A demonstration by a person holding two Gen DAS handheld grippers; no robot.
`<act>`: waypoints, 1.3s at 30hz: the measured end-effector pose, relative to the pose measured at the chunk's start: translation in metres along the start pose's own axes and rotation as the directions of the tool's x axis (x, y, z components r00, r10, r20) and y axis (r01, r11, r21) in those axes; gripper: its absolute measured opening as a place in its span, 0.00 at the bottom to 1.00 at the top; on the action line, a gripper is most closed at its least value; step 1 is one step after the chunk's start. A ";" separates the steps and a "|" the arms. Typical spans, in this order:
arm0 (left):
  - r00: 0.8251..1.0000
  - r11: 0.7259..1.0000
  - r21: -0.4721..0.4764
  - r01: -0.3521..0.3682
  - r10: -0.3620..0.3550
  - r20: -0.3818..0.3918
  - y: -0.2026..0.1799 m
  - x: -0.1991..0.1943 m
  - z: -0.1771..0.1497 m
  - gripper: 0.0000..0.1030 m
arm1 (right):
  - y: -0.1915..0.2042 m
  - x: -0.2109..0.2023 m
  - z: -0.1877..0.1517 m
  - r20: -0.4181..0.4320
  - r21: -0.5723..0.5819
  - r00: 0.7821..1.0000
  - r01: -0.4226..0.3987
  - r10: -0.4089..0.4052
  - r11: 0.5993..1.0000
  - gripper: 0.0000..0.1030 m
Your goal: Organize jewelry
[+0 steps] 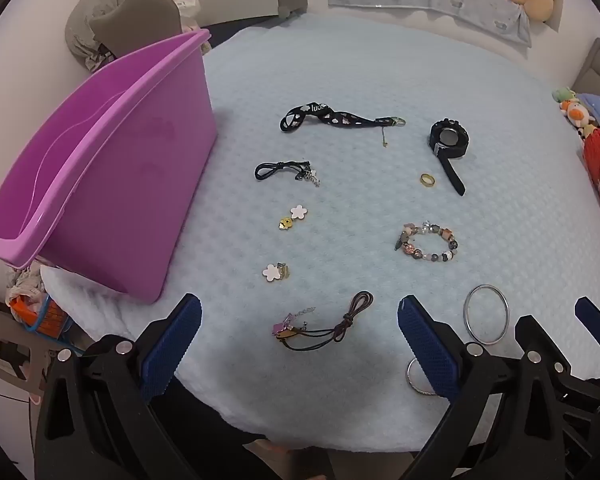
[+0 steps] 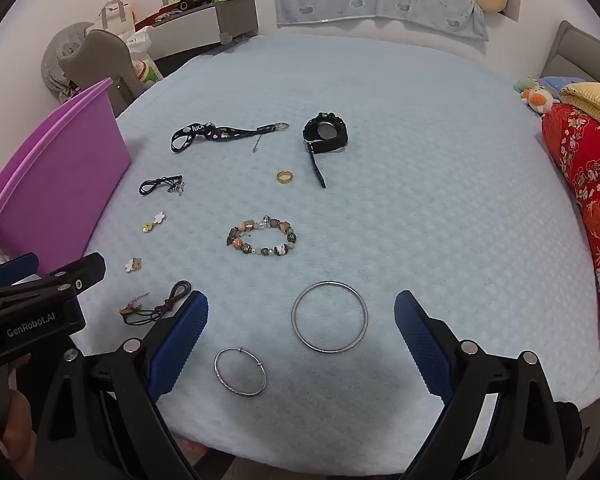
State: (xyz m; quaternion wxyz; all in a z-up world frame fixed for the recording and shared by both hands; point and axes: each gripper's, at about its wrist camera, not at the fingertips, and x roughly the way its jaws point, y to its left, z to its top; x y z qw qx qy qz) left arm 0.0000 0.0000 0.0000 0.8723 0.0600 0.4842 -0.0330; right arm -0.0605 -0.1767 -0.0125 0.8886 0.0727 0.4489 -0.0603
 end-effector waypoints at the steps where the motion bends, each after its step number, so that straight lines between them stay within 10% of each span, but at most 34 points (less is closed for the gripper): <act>1: 1.000 1.000 0.000 -0.002 0.002 0.000 0.000 0.000 0.000 0.94 | 0.000 0.000 0.000 -0.001 -0.001 1.000 0.000 0.000 1.000 0.87; 39: 1.000 1.000 -0.003 -0.002 0.002 0.004 0.001 -0.001 0.001 0.94 | 0.001 0.000 -0.001 0.002 0.001 1.000 -0.004 0.004 1.000 0.87</act>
